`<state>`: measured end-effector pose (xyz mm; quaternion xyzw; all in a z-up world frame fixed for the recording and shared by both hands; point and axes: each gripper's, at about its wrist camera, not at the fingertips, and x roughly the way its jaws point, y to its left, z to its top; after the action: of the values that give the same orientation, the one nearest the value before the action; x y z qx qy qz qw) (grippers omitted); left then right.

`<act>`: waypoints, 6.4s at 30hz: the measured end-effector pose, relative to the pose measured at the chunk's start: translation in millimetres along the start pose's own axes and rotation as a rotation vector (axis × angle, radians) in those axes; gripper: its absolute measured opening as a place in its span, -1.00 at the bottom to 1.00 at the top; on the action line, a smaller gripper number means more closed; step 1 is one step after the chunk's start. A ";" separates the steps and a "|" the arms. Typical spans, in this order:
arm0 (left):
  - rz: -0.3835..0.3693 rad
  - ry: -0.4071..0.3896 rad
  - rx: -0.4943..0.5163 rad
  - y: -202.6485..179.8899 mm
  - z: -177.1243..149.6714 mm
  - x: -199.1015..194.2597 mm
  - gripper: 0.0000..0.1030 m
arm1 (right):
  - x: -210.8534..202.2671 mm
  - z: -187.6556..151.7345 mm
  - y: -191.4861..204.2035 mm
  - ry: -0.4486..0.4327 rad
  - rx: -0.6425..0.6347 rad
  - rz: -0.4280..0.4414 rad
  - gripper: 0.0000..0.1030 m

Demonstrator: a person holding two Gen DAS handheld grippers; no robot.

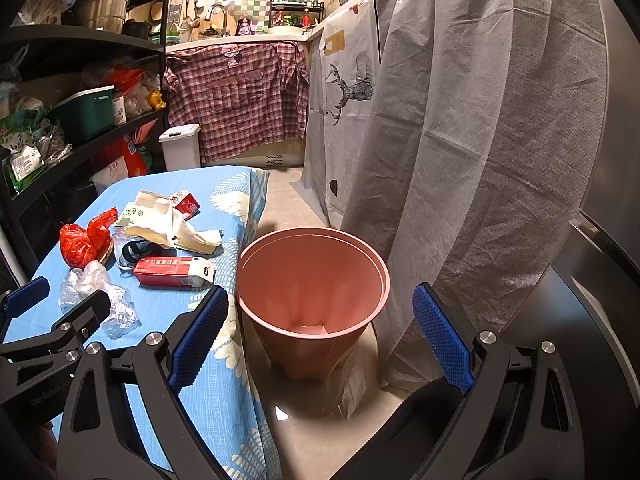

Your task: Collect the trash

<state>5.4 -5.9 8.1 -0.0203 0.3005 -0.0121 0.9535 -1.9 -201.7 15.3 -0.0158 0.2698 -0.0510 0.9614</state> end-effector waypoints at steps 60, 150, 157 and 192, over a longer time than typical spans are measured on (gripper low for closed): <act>-0.002 0.022 -0.041 16.6 13.7 -11.7 0.57 | -5.1 14.4 -9.8 -0.019 0.061 0.050 0.58; 0.049 0.148 -0.196 228.3 104.8 131.7 -0.51 | 205.2 61.3 153.1 0.196 -0.333 0.524 -0.92; 0.052 0.112 -0.192 220.3 113.3 118.6 -0.51 | 186.3 68.8 144.3 0.160 -0.314 0.525 -0.92; -0.098 0.020 -0.068 112.2 131.1 83.5 -0.51 | 103.4 120.6 12.6 -0.033 -0.101 0.335 -0.92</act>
<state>150.2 107.4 62.4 -0.0670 0.3088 -0.0486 0.9475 149.7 -199.9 64.1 -0.0195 0.2549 0.1239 0.9588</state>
